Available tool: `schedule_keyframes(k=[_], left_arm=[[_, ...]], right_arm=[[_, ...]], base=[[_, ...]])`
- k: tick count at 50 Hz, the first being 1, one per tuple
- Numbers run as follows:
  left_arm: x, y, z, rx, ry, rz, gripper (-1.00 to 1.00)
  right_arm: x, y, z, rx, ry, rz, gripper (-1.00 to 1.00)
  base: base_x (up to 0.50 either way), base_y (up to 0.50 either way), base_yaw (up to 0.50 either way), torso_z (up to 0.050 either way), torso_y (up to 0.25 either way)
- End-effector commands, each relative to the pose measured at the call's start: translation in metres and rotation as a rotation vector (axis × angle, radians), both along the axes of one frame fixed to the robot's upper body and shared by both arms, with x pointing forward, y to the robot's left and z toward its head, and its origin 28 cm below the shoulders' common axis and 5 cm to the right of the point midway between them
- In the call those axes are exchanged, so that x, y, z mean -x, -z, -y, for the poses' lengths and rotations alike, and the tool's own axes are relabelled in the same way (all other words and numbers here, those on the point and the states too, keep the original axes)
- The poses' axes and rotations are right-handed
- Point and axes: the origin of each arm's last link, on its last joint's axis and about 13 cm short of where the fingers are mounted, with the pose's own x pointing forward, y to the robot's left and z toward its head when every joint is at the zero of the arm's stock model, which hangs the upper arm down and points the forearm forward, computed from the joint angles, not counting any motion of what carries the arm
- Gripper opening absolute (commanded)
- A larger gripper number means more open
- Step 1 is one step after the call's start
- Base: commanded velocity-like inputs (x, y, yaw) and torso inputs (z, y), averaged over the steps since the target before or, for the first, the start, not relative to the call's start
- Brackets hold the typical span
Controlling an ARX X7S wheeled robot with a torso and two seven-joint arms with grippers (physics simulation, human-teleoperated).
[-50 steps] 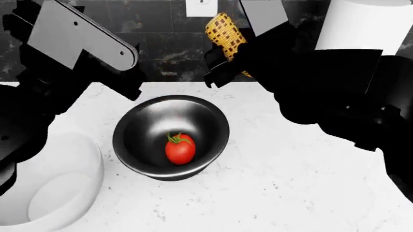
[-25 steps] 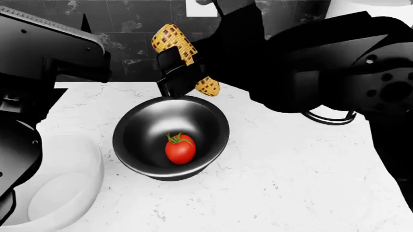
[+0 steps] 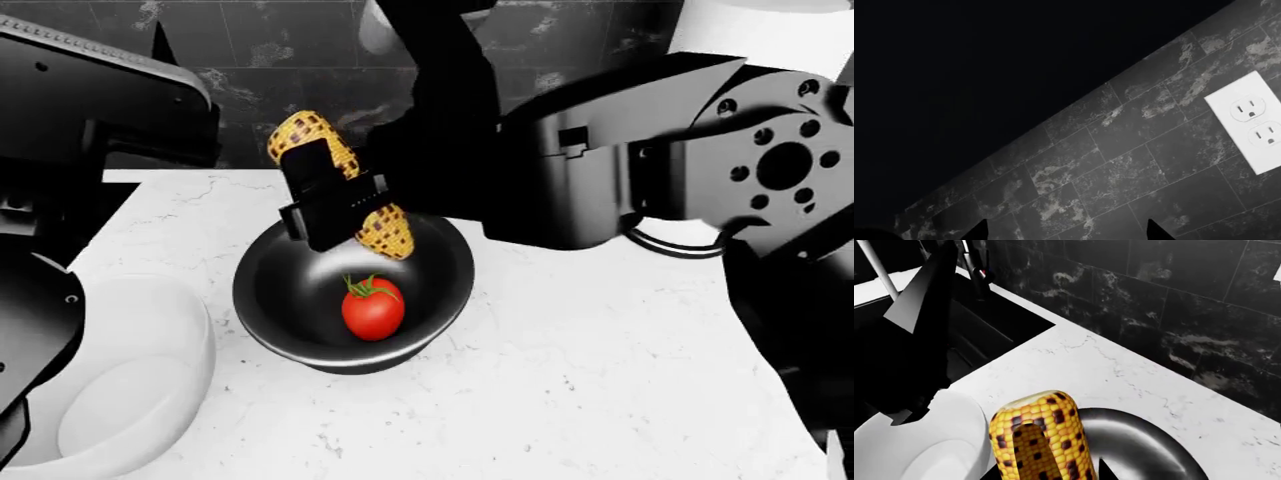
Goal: Pick the tomatos and corns from the sink and place them in one bowl. Place the pomegranate in the other bowl. Then turn off the sink faucet.
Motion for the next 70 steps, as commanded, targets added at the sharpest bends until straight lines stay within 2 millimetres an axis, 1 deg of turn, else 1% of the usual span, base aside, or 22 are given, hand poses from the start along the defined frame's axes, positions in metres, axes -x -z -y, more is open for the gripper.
schedule_keyframes(k=[1,11,22,34,44,67,68,70], left_arm=[[0.000,0.000,0.000,-0.005,-0.005,-0.001,1.00],[-0.001,0.001,0.000,-0.010,-0.003,-0.007,1.00],[-0.001,0.001,0.001,-0.015,-0.002,-0.008,1.00],[-0.001,0.003,0.002,-0.020,-0.001,-0.013,1.00],[-0.002,0.002,0.002,-0.024,0.000,-0.014,1.00],[-0.001,0.002,0.003,-0.031,0.004,-0.019,1.00],[-0.001,0.002,0.003,-0.031,0.004,-0.019,1.00],[-0.001,0.002,0.003,-0.031,0.004,-0.019,1.00]], right_arm=[[0.000,0.006,-0.001,0.017,-0.006,-0.045,-1.00],[0.001,0.008,-0.002,0.019,-0.020,-0.052,-1.00],[-0.012,0.020,0.002,0.025,0.019,-0.083,-1.00],[-0.014,0.029,0.004,0.027,0.025,-0.101,-1.00],[-0.018,0.031,0.004,0.030,0.025,-0.106,-1.00],[-0.019,0.039,0.004,0.045,0.017,-0.119,-1.00],[-0.020,0.039,0.004,0.046,0.018,-0.117,1.00],[-0.020,0.039,0.004,0.048,0.018,-0.115,1.00]], base=[[0.00,0.00,0.00,0.000,0.000],[0.00,0.00,0.00,0.001,0.000],[0.00,0.00,0.00,0.000,0.000],[0.00,0.00,0.00,0.000,0.000],[0.00,0.00,0.00,0.000,0.001],[0.00,0.00,0.00,0.000,0.000],[0.00,0.00,0.00,0.000,0.000],[0.00,0.00,0.00,0.000,0.000]])
